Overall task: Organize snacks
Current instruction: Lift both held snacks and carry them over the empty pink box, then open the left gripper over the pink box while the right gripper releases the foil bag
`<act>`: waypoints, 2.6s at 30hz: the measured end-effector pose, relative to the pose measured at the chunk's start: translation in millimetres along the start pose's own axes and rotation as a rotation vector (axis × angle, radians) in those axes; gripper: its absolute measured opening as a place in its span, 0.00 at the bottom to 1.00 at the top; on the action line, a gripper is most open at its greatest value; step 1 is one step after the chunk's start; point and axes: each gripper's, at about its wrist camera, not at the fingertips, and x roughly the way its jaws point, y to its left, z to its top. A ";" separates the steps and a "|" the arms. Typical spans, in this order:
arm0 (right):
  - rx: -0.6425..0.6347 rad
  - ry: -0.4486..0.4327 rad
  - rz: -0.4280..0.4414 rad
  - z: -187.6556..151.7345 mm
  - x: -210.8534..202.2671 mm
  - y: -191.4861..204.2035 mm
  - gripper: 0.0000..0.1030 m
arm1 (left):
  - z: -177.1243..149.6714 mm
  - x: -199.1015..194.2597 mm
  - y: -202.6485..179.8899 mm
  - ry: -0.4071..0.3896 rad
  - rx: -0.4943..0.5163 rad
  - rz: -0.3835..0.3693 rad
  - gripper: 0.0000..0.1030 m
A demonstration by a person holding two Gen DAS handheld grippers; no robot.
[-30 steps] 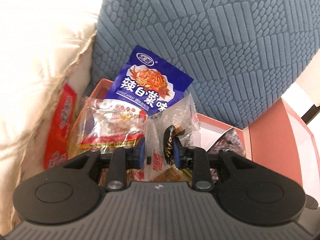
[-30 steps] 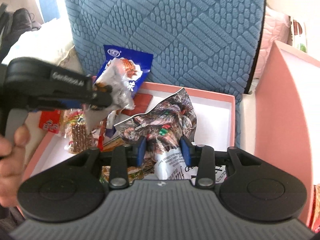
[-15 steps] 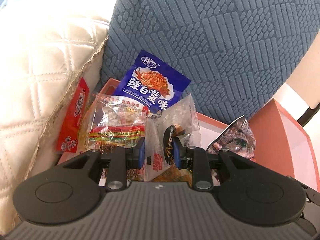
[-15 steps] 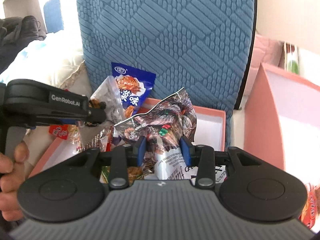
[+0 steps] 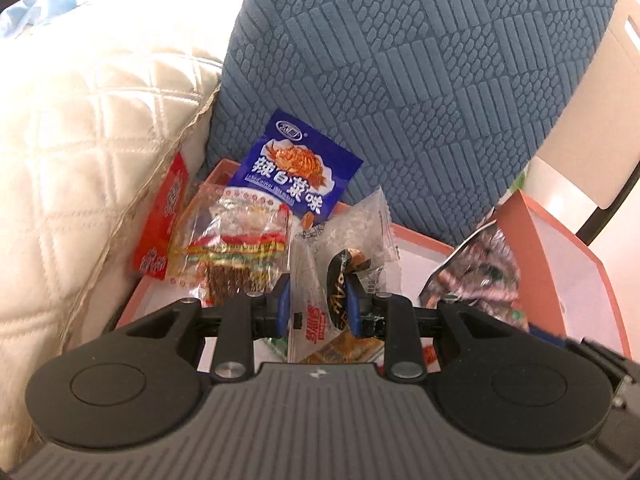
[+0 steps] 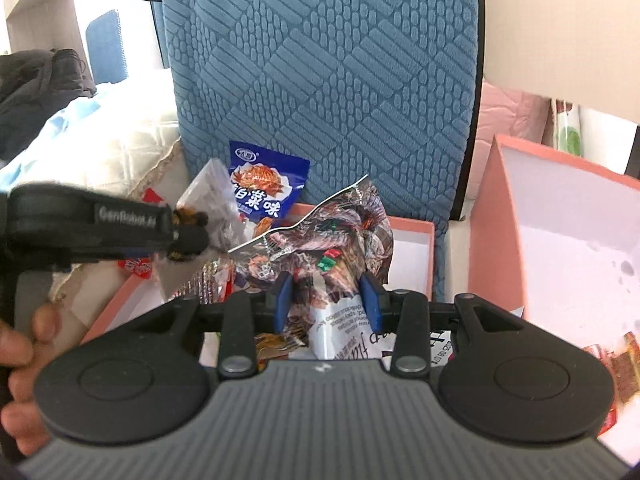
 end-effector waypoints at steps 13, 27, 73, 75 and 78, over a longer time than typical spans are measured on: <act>-0.004 -0.020 0.004 10.9 -41.0 -9.4 0.39 | 3.3 -47.0 -4.7 -0.017 0.010 -0.020 0.31; -0.032 -0.109 -0.005 48.6 -88.5 -25.0 0.39 | 29.5 -91.0 -47.2 -0.078 0.083 -0.042 0.31; 0.047 -0.028 -0.169 4.3 -136.5 -196.6 0.39 | -17.3 -51.7 -256.4 0.091 0.283 -0.222 0.31; 0.063 -0.010 -0.171 -2.5 -131.8 -202.9 0.40 | -22.0 -44.1 -259.6 0.108 0.289 -0.223 0.31; 0.085 0.016 -0.174 -11.1 -122.7 -211.4 0.40 | -26.6 -34.6 -262.8 0.133 0.291 -0.221 0.31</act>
